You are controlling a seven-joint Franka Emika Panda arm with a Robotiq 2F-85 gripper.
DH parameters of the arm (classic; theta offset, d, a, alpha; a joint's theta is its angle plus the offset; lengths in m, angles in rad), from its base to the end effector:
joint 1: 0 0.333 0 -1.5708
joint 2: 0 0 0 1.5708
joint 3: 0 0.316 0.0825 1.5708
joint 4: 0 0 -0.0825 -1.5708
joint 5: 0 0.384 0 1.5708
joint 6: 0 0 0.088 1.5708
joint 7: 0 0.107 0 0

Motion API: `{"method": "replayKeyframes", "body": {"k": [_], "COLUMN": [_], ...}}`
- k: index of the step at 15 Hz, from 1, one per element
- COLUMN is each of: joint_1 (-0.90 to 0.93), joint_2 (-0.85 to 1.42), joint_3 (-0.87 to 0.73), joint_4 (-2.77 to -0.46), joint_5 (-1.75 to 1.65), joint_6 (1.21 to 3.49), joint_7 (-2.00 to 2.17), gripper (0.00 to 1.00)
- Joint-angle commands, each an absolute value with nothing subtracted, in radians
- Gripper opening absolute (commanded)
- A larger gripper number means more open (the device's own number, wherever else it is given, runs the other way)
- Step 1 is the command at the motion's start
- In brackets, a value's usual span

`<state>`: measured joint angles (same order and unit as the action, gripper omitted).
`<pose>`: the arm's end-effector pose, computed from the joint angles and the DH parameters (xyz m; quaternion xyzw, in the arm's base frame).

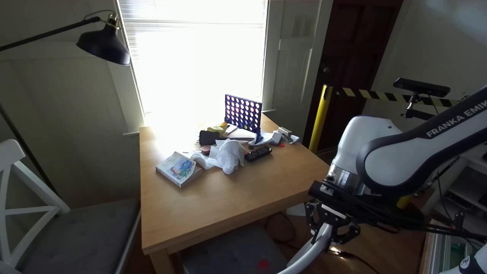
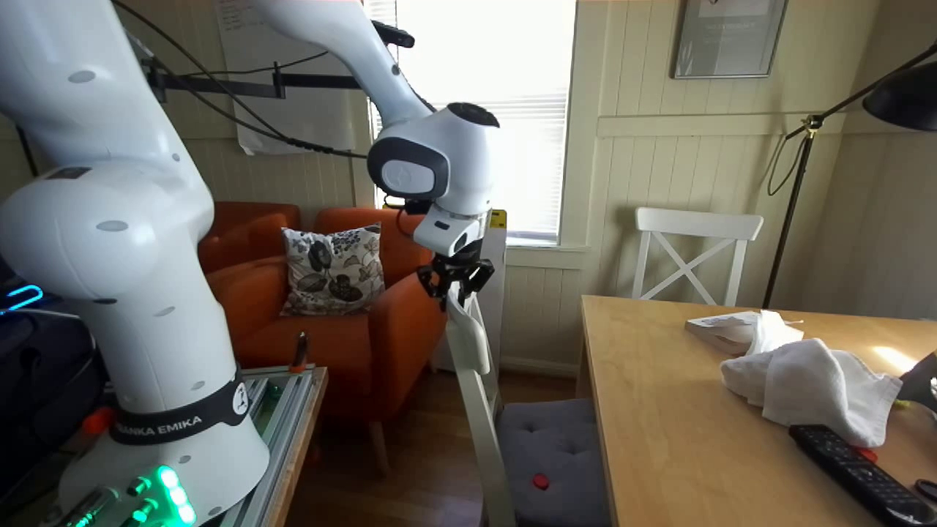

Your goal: Partially pull the chair out away from the table

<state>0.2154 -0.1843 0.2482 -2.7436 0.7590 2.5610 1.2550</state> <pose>0.3532 0.1603 0.2727 -0.7402 0.6473 0.1339 0.1228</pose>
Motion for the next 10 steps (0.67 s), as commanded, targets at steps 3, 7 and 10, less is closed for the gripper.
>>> {"method": "replayKeyframes", "body": {"k": [3,7,10], "joint_1": [0.254,0.256,0.256], "joint_2": [-0.309,-0.32,-0.322], "joint_3": [0.243,0.242,0.242], "joint_4": [-2.743,-2.744,-2.745], "joint_5": [0.777,0.781,0.781], "joint_6": [2.344,2.328,2.318], "joint_7": [1.231,1.23,1.231], "gripper": [0.08,0.08,0.08]}}
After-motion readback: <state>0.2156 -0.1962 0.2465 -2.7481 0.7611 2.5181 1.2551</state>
